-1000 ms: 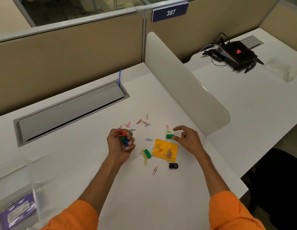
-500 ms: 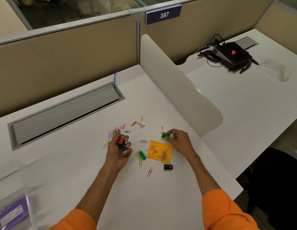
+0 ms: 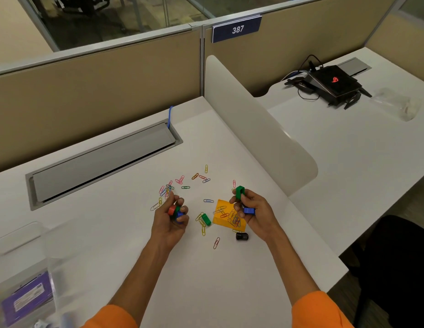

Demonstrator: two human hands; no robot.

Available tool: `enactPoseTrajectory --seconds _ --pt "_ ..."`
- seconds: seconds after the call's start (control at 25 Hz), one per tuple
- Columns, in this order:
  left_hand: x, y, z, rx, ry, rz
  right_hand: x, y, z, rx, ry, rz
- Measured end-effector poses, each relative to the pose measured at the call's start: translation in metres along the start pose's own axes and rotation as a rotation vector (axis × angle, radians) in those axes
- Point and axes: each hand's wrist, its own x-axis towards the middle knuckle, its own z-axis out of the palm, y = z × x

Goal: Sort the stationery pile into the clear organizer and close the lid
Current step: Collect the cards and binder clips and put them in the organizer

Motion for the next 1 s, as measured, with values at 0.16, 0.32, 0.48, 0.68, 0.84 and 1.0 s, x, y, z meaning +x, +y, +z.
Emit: enactPoseTrajectory --seconds 0.16,0.32,0.48,0.68,0.84,1.0 --pt "-0.009 0.0 -0.007 -0.04 -0.058 -0.022 -0.017 -0.002 0.009 0.174 -0.025 0.042" --pt "-0.021 0.0 -0.01 -0.081 -0.118 -0.074 -0.033 -0.006 0.019 0.239 -0.036 0.066" --pt "-0.033 -0.001 -0.004 -0.04 -0.082 -0.055 -0.041 -0.001 0.027 0.199 0.056 0.114" --pt "-0.038 -0.001 -0.006 0.446 -0.008 0.046 -0.056 0.004 0.015 0.0 0.154 0.07" --pt "-0.034 -0.005 -0.005 1.378 0.105 0.342 -0.073 0.009 -0.006 -0.429 0.258 -0.013" --pt "-0.021 -0.018 -0.003 2.137 0.066 0.512 -0.075 0.024 -0.03 -0.928 0.319 -0.084"
